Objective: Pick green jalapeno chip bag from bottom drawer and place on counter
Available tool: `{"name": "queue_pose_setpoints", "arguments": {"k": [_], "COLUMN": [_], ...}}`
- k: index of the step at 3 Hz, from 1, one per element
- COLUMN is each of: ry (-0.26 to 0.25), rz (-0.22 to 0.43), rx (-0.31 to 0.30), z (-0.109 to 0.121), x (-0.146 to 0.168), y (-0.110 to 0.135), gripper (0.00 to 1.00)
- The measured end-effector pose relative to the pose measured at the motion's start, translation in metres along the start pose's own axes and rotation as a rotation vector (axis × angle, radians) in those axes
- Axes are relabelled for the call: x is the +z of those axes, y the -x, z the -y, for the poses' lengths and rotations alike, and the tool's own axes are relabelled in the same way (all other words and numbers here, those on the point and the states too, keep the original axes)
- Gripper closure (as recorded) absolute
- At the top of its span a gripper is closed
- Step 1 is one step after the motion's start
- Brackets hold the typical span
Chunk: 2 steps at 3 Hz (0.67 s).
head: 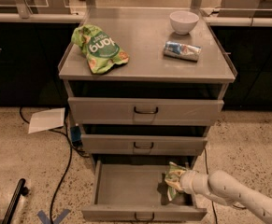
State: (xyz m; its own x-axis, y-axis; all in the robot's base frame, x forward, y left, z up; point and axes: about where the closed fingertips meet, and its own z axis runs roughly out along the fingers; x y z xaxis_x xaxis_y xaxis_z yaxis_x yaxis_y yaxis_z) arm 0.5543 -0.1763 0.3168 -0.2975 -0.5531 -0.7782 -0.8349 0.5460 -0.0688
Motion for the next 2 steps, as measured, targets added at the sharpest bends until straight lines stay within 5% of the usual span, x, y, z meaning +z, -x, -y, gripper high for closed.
{"name": "queue_pose_setpoints", "arguments": {"k": [1,2], "ry": [-0.016,-0.066], "rz": [0.016,0.056], "rx": [-0.042,-0.142], "z": [-0.012,-0.039], "x": [-0.016,-0.059], "y": [0.018,0.062], "gripper": [1.0,1.0]}}
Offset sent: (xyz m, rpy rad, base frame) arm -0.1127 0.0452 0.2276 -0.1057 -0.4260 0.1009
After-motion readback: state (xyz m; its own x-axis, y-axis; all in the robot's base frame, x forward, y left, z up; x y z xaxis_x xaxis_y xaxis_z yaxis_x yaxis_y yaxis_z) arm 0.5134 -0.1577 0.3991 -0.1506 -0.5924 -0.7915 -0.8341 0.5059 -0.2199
